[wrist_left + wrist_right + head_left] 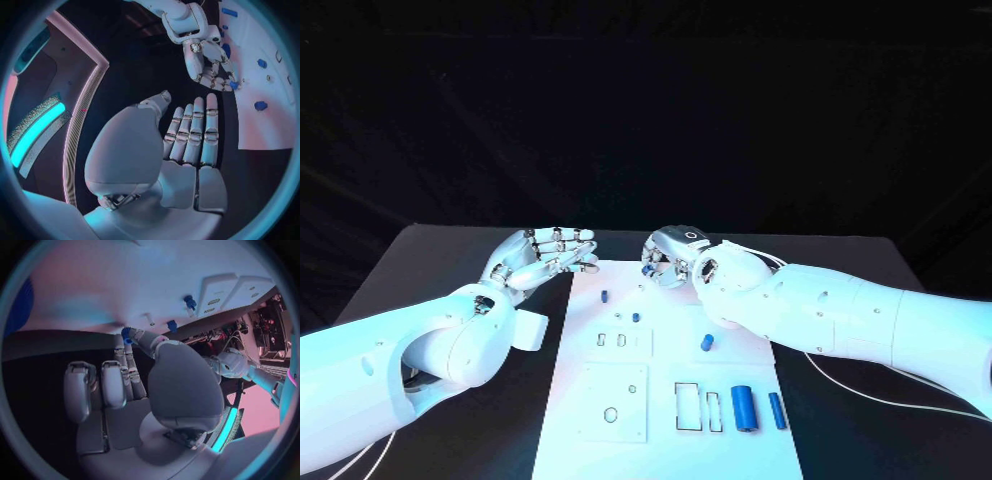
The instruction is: Assemble the parts on the task board
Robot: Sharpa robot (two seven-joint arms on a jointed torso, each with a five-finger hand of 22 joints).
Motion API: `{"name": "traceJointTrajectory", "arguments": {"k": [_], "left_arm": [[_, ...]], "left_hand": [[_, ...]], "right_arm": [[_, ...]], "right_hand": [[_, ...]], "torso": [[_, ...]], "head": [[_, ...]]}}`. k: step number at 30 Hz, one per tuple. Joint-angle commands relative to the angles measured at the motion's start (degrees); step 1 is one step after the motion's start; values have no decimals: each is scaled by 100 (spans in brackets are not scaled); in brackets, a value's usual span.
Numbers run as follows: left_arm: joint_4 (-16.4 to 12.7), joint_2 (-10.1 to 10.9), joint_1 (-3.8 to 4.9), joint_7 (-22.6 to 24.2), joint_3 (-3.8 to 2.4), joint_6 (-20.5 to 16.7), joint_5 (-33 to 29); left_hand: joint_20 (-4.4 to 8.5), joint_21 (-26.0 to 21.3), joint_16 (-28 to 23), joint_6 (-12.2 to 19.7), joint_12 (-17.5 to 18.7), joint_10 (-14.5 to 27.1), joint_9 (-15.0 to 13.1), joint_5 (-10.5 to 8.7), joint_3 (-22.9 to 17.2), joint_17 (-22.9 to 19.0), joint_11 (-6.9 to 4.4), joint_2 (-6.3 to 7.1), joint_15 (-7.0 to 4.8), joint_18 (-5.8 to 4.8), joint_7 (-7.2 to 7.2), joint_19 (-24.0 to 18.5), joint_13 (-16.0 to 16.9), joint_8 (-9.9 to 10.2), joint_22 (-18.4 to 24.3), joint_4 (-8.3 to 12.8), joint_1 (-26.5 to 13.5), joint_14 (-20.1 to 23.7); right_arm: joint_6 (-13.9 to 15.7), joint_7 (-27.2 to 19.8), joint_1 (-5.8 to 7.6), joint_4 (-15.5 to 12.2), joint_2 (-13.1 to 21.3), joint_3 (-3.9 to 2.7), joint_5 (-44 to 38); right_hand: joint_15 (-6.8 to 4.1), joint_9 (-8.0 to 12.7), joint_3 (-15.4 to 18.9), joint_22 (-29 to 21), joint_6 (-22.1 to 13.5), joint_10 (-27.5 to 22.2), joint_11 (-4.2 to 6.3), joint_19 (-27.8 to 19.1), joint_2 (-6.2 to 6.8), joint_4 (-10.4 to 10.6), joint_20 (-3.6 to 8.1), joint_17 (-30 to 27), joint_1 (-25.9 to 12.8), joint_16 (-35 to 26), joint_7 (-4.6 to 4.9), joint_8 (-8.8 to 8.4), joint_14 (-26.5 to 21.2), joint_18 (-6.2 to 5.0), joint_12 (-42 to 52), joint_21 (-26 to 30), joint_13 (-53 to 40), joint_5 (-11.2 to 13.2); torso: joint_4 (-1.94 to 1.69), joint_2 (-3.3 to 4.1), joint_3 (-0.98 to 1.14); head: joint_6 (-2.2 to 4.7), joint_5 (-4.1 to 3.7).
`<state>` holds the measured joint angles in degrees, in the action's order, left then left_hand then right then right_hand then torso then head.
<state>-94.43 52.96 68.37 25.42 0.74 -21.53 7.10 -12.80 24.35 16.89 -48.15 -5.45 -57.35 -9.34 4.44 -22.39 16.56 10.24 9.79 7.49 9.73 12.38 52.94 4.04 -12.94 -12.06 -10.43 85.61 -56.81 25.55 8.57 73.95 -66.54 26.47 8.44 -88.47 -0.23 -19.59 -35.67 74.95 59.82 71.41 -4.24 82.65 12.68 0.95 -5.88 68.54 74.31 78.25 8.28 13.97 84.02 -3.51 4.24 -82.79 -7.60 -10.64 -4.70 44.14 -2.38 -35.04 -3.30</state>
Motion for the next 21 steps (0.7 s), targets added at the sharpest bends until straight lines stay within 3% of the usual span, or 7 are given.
{"name": "traceJointTrajectory", "arguments": {"k": [1,6,9,16,21], "left_arm": [[-9,-15,11,30,-5,98,21],[-7,-13,11,27,-5,98,21],[-6,-10,12,23,-5,100,21],[0,-6,13,17,-5,109,21],[6,11,13,13,-4,114,21]], "left_hand": [[10,20,-8,14,21,-20,-5,-19,-24,5,21,15,0,43,121,-9,-7,-15,-5,2,-55,37],[10,26,-10,15,23,-19,-5,-19,-26,8,21,15,1,42,122,-14,-7,-15,-9,5,-56,41],[10,26,-10,15,23,-19,-5,-19,-26,8,21,15,1,42,122,-14,-7,-15,-9,5,-56,41],[10,26,-10,15,23,-19,-5,-19,-26,8,21,15,1,42,122,-14,-7,-15,-9,5,-56,41],[10,26,-10,15,23,-19,-5,-19,-26,8,21,15,1,42,122,-14,-7,-15,-9,5,-56,41]], "right_arm": [[-62,-23,-14,10,-19,12,-52],[12,-41,-9,27,-25,12,-34],[37,-41,-8,26,-14,12,-30],[72,-25,-6,-83,97,13,-29],[151,9,3,-395,392,12,-17]], "right_hand": [[71,23,-31,187,-191,-216,-89,-135,96,37,-46,-127,-110,-66,80,-118,170,45,-70,105,58,65],[172,64,30,-268,-525,-687,-204,-466,221,46,-149,-516,-177,-294,176,-327,48,-66,-61,431,178,143],[178,92,167,-515,-744,-888,-215,-631,237,34,-172,-736,-152,-427,158,-472,-10,-126,-43,629,234,144],[178,97,233,-567,-797,-941,-213,-660,232,24,-173,-784,-126,-455,155,-511,-20,-137,-33,677,250,141],[173,81,272,-545,-747,-911,-209,-636,211,24,-169,-782,-107,-450,154,-493,-13,-132,5,671,248,97]], "torso": [[-3,3,-2],[-1,2,-3],[2,6,-3],[-1,2,-1],[17,-2,3]], "head": [[7,-2],[9,1],[14,4],[7,8],[7,7]]}}
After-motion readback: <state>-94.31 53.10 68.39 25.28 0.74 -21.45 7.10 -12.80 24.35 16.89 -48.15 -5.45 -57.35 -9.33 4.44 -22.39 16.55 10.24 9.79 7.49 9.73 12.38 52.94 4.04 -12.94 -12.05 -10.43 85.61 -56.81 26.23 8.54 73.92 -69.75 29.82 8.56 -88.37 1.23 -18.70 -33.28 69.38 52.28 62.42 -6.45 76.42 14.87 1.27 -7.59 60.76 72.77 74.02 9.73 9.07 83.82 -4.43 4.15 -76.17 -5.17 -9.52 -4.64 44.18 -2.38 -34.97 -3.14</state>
